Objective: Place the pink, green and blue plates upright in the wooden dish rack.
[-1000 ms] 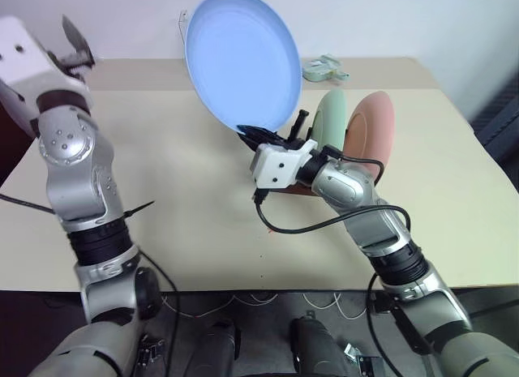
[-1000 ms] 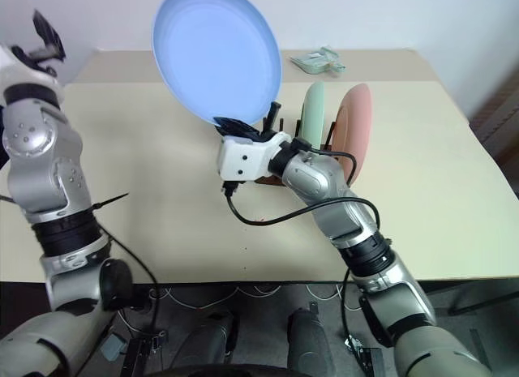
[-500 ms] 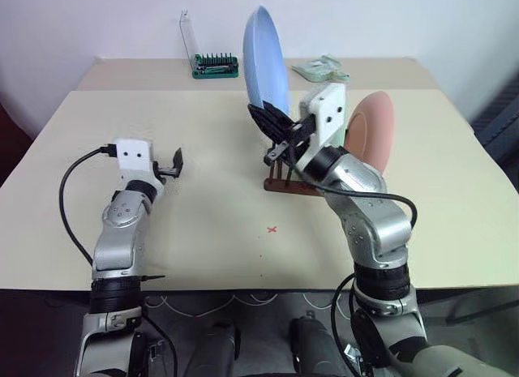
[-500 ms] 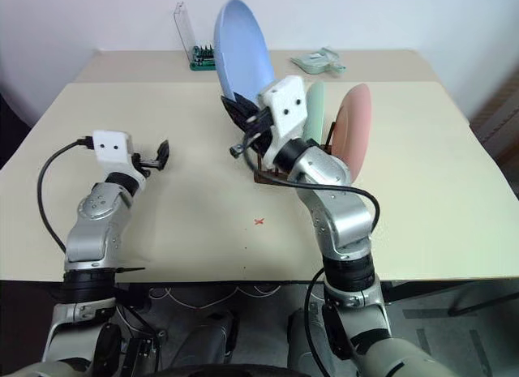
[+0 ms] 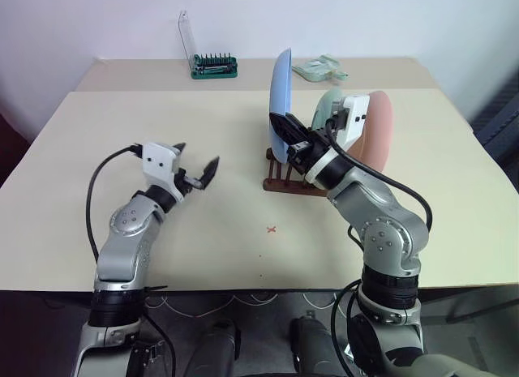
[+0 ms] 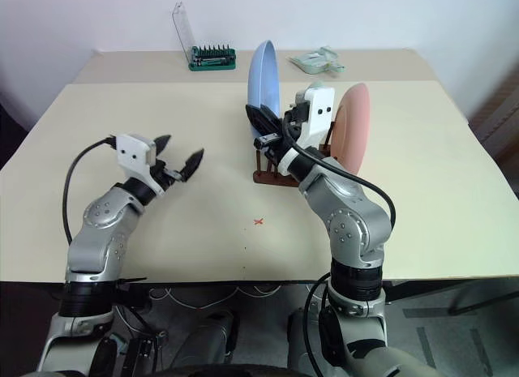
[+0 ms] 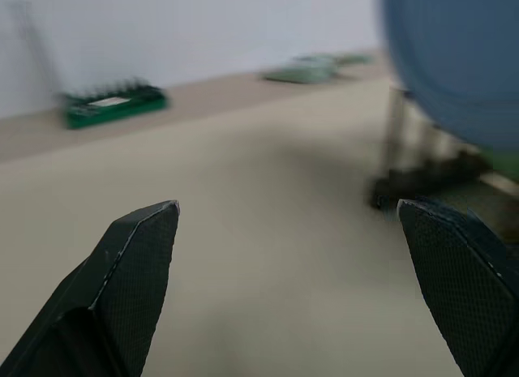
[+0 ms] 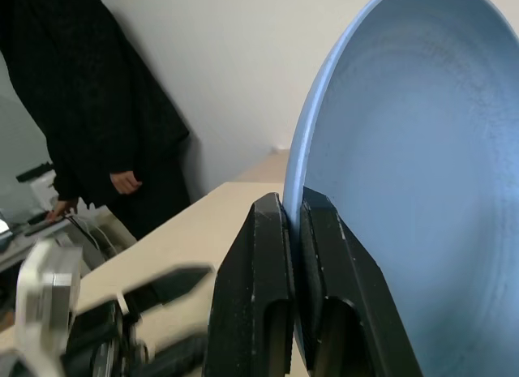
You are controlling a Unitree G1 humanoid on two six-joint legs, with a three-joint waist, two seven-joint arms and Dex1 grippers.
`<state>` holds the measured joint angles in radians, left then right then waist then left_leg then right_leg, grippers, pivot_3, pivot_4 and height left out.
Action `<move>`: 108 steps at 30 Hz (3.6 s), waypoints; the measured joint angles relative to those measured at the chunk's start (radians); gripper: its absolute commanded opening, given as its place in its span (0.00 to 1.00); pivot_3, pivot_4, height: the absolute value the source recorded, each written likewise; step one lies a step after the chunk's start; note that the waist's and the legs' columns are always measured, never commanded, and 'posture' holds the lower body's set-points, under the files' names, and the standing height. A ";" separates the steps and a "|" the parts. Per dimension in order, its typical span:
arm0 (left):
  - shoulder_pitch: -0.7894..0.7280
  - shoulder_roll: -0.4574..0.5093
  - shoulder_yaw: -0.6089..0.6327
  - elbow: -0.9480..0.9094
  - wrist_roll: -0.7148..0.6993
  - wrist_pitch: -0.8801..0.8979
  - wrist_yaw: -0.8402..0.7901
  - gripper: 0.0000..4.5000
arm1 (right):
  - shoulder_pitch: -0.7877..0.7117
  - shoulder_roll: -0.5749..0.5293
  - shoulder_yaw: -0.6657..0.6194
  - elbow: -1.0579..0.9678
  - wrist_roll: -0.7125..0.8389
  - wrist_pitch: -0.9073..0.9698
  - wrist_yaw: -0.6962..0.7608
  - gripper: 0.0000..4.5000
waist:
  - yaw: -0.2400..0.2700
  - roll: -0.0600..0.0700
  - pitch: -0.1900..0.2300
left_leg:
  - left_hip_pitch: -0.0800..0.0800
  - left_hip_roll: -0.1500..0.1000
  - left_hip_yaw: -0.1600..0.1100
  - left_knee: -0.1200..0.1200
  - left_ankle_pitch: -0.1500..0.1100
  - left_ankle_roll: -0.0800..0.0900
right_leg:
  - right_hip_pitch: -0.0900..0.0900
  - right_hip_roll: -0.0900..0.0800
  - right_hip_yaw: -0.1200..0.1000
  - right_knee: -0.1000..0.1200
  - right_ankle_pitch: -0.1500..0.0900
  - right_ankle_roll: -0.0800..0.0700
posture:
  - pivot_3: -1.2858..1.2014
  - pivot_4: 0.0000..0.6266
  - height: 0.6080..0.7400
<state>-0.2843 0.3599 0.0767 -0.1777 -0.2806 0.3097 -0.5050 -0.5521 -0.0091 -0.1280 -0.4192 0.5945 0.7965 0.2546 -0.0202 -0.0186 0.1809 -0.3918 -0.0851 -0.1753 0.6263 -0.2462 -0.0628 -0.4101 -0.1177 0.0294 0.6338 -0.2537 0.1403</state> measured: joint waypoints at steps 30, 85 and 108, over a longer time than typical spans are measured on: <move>0.089 0.100 -0.101 -0.101 -0.100 0.092 -0.217 1.00 | 0.005 -0.082 -0.033 0.035 0.143 0.066 -0.146 0.93 | 0.000 0.003 0.001 | 0.000 0.001 0.001 -0.001 0.000 0.000 | 0.000 0.001 0.000 0.000 0.000 0.000 | 0.52 0.24 1.00; 0.068 0.060 -0.250 -0.068 -0.082 0.035 -0.361 1.00 | 0.299 -0.909 0.003 -0.188 -0.256 -0.108 0.352 0.02 | 0.012 0.006 0.001 | 0.000 0.004 0.005 0.003 -0.003 0.005 | 0.004 0.000 0.000 -0.006 0.000 0.000 | 0.52 0.24 1.00; 0.047 0.036 -0.255 -0.067 -0.082 0.037 -0.358 1.00 | 0.292 -0.877 0.021 -0.246 -0.246 -0.087 0.359 0.02 | 0.011 0.006 0.001 | 0.000 0.004 0.005 0.003 -0.003 0.005 | 0.004 0.000 0.000 -0.006 0.000 0.000 | 0.52 0.24 1.00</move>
<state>-0.2371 0.3961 -0.1782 -0.2451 -0.3628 0.3466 -0.8633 -0.2598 -0.8859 -0.1074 -0.6656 0.3481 0.7096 0.6140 -0.0088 -0.0126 0.1821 -0.3921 -0.0808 -0.1701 0.6290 -0.2491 -0.0579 -0.4059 -0.1174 0.0292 0.6278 -0.2541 0.1404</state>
